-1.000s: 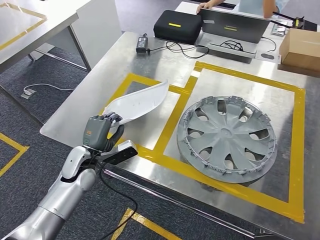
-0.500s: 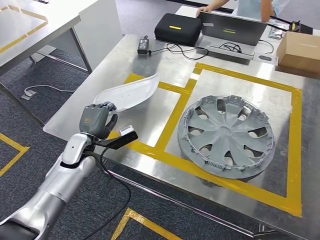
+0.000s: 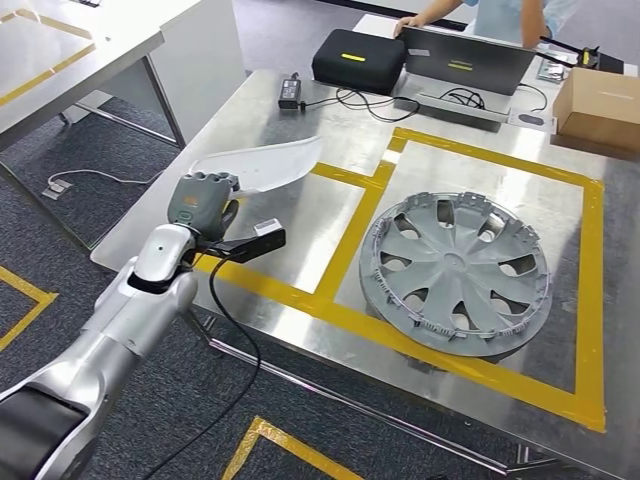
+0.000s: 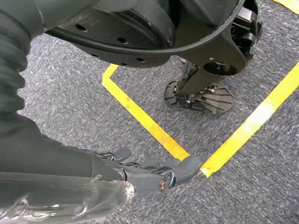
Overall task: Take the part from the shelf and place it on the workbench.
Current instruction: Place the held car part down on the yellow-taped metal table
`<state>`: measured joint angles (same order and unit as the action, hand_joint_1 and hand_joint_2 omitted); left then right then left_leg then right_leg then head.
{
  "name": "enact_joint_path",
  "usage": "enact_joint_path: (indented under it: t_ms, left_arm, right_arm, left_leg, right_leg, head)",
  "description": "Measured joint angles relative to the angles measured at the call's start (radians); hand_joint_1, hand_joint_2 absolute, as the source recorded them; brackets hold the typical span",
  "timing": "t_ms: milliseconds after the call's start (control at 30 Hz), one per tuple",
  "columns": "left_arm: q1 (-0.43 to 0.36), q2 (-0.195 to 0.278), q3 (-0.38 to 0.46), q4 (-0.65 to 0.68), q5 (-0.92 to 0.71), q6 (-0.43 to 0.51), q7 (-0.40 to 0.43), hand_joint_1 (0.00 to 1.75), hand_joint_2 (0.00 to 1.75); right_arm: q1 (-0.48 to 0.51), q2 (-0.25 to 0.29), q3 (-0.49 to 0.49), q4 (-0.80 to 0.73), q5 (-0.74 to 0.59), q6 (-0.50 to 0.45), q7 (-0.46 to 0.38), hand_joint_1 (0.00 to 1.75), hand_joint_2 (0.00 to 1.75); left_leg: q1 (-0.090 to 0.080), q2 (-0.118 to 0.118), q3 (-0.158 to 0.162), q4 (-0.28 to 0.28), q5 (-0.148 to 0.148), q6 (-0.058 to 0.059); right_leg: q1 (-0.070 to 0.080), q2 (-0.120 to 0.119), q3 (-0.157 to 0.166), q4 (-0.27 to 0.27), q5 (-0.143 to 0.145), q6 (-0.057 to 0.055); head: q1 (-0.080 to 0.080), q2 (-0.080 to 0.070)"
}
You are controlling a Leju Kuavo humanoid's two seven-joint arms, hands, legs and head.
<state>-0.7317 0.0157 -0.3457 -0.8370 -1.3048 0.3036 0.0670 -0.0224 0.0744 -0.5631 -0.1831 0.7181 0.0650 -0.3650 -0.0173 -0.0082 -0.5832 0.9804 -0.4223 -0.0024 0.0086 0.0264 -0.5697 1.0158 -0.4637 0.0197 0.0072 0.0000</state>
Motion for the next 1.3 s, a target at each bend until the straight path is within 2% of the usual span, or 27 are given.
enact_joint_path:
  t_ms: [433, 1300]
  left_arm:
    - [-0.05, -0.036, -0.027, 0.134, -0.016, -0.025, 0.013, 1.75, 1.75]
    - [-0.062, -0.043, -0.036, 0.284, -0.016, -0.021, 0.051, 1.75, 1.75]
  right_arm:
    - [0.0, 0.003, -0.004, 0.0, -0.002, 0.001, -0.002, 0.0, 1.75]
    - [-0.009, 0.004, -0.006, -0.001, 0.023, -0.002, -0.011, 0.0, 1.75]
  left_leg:
    - [0.0, 0.0, 0.0, 0.0, 0.0, 0.0]
    - [0.0, 0.0, 0.0, 0.0, 0.0, 0.0]
  right_leg:
    - [0.0, 0.0, 0.0, 0.0, 0.0, 0.0]
    - [0.0, 0.0, 0.0, 0.0, 0.0, 0.0]
  head:
    - [0.0, 0.0]
    - [0.0, 0.0]
